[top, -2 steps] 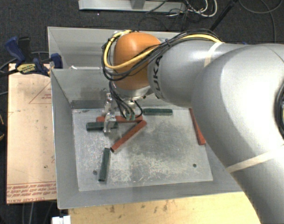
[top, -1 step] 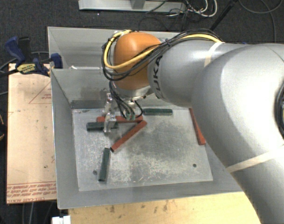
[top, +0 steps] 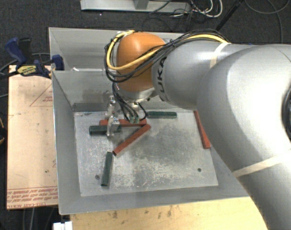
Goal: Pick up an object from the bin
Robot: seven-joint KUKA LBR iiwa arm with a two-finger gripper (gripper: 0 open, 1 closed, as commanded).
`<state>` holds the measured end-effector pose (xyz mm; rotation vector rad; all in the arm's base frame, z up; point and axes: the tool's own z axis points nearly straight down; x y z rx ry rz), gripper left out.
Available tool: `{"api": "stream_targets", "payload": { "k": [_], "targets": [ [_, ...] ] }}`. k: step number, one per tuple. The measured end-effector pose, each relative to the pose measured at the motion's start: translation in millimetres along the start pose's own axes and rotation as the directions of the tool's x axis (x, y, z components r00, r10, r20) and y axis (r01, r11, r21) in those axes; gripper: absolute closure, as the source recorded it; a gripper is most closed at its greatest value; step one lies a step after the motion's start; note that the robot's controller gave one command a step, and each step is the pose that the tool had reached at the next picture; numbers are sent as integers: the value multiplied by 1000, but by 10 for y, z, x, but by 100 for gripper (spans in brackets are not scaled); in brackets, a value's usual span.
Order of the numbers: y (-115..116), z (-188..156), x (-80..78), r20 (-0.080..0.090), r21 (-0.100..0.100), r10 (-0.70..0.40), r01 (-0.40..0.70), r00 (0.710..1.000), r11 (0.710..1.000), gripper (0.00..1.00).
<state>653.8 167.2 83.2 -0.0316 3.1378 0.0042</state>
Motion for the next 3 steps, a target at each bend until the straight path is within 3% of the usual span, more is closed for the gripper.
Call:
{"api": "stream_targets", "payload": {
  "k": [3],
  "targets": [
    [-3, -120, 16, -8, 2, 0, 0, 1000, 1000, 100]
  ]
}}
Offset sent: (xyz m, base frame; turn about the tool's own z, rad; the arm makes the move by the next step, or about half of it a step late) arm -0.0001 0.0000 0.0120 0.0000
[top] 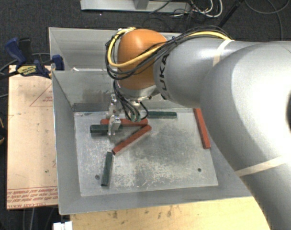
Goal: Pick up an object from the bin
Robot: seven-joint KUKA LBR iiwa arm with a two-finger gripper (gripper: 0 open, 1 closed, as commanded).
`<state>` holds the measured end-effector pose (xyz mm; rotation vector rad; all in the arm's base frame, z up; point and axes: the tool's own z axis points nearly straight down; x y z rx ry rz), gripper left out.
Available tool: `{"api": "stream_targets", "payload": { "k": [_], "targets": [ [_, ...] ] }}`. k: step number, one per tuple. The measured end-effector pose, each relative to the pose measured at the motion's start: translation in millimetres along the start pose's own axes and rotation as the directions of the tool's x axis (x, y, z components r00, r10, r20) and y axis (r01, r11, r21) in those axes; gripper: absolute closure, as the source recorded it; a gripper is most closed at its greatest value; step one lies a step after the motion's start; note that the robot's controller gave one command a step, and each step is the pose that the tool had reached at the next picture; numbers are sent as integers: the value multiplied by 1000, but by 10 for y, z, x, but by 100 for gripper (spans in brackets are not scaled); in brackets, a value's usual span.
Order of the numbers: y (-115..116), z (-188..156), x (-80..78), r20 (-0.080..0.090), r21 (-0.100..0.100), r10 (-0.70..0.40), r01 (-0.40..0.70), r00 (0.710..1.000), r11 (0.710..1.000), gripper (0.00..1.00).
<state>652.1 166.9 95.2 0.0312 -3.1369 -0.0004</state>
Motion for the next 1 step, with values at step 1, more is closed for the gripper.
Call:
{"api": "stream_targets", "payload": {
  "k": [1],
  "targets": [
    [-2, -204, 11, -4, 1, 0, 0, 1000, 1000, 100]
  ]
}}
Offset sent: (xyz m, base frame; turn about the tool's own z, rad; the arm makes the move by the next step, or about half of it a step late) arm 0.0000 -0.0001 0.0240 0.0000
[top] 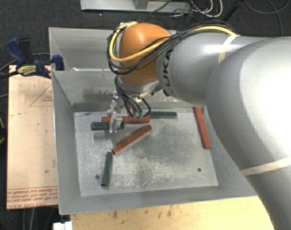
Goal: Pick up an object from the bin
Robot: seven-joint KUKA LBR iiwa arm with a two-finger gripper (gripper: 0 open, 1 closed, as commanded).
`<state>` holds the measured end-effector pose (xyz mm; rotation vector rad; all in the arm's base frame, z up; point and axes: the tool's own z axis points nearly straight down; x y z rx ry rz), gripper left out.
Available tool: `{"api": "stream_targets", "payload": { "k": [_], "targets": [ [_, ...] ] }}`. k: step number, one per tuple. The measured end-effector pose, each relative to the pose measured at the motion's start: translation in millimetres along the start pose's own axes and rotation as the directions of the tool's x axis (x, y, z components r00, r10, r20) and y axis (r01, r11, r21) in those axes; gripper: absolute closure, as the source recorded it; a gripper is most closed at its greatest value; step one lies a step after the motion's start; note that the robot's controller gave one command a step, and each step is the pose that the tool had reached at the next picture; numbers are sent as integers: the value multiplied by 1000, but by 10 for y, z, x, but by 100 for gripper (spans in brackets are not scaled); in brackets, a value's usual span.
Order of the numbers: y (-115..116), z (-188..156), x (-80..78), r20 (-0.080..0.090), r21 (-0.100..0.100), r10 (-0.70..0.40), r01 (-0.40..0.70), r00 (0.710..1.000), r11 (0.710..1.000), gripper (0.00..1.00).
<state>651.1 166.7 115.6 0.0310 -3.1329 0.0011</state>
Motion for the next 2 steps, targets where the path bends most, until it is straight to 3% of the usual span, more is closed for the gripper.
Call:
{"api": "stream_targets", "payload": {
  "k": [2],
  "targets": [
    [5, -468, -21, 11, -2, 0, 0, 1000, 1000, 100]
  ]
}}
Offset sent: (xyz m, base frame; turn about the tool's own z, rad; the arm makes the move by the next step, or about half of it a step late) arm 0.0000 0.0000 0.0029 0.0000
